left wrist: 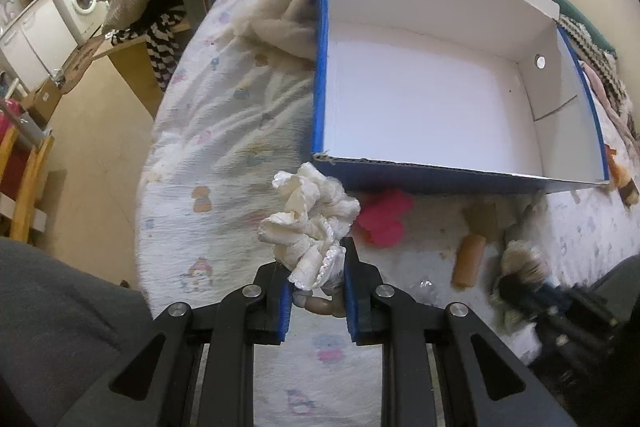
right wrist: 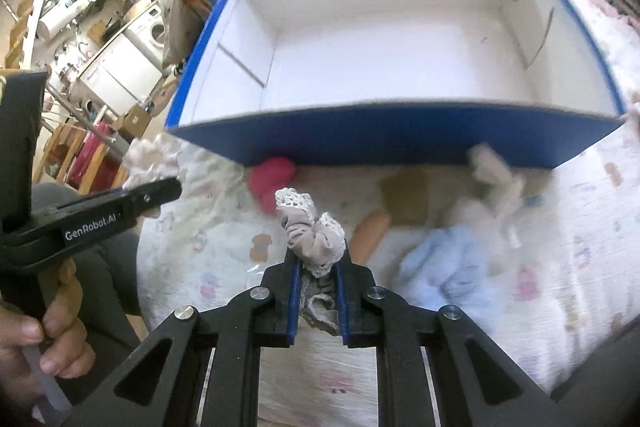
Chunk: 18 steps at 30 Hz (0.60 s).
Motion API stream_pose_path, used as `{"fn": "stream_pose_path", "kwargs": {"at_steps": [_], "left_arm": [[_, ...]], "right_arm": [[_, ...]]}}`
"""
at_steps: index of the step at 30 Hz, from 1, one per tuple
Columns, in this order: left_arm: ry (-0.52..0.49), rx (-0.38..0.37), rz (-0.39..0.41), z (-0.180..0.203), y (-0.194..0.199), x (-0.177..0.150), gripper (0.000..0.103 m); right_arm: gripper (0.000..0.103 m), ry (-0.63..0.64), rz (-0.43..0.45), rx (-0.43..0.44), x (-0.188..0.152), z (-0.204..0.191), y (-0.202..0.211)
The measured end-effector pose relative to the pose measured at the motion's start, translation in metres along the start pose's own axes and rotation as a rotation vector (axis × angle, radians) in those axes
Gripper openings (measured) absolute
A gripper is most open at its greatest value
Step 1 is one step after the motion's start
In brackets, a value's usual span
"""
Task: Organize soft objects
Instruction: 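Lift both scrunchies and carry them over the open box with both grippers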
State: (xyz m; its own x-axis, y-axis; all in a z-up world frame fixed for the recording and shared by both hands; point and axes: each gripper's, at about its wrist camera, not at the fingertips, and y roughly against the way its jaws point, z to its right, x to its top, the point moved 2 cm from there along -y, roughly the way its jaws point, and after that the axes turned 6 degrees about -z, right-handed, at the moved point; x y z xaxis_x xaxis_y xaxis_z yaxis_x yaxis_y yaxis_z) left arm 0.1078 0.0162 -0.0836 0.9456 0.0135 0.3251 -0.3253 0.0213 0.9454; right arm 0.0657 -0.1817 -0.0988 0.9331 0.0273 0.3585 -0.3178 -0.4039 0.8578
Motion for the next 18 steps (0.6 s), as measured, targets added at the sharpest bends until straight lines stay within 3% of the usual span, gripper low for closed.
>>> {"fn": "stream_pose_path", "kwargs": {"at_steps": [9, 15, 18], "left_arm": [[0.014, 0.025, 0.139, -0.007, 0.045, 0.002, 0.019], [-0.018, 0.012, 0.222, 0.006, 0.070, 0.038, 0.019], [-0.049, -0.013, 0.226, 0.020, 0.075, 0.061, 0.019]], "right_arm": [[0.017, 0.007, 0.133, -0.091, 0.008, 0.022, 0.053], [0.017, -0.021, 0.242, -0.113, 0.043, 0.040, 0.085], [0.017, -0.030, 0.258, -0.126, 0.061, 0.045, 0.090]]}}
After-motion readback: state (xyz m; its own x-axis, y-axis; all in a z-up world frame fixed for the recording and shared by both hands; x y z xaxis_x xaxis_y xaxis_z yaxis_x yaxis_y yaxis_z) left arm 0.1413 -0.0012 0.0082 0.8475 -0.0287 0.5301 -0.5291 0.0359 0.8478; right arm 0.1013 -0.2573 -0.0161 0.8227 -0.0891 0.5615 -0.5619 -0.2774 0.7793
